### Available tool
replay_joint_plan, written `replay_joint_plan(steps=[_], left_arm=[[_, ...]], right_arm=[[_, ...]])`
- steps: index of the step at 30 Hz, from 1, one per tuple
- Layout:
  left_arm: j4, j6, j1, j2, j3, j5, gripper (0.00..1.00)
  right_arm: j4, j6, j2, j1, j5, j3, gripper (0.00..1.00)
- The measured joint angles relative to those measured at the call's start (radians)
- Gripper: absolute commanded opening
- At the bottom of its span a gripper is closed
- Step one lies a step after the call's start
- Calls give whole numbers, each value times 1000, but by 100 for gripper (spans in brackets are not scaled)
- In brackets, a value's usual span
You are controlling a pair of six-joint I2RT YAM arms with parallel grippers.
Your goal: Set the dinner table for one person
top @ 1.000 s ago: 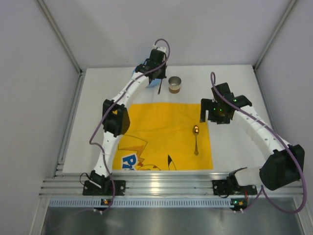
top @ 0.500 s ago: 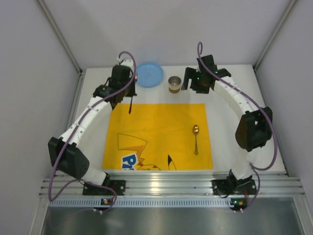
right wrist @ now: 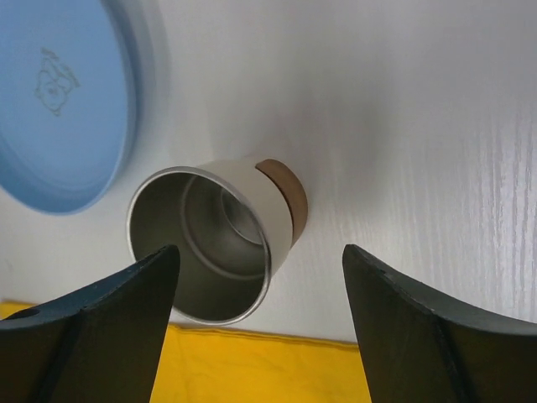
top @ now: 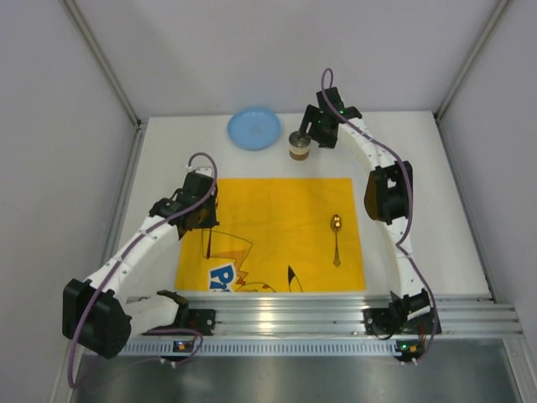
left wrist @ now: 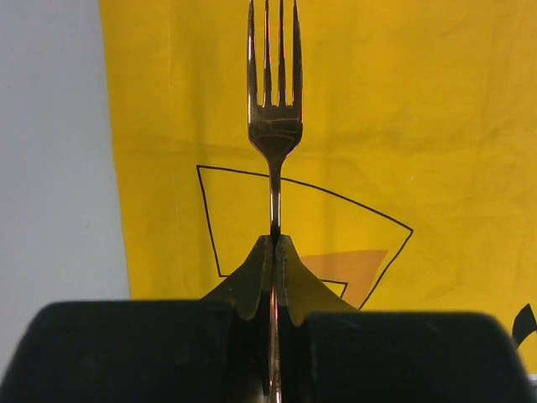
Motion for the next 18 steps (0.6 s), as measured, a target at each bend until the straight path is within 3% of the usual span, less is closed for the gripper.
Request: replay_joint_plan(steps=[6,10,11,14,18], left_arm=[[35,-21,2,102,-26,-2,0],[52,-30,3,163,-38,-9,0],[55,-34,3,174,-39,-10,0],[66,-43,4,193,-48,-17,0],[80,-44,4,202,-73,-15,0]], right_arm=[[-19,6,36,1,28,-2,67],[-18,-13,45,10,64,-2,45],[-18,-20,48,13,73,-2,32],[-14,-29,58,21,91,-2,10],[-7,-32,66,29,95,-2,2]])
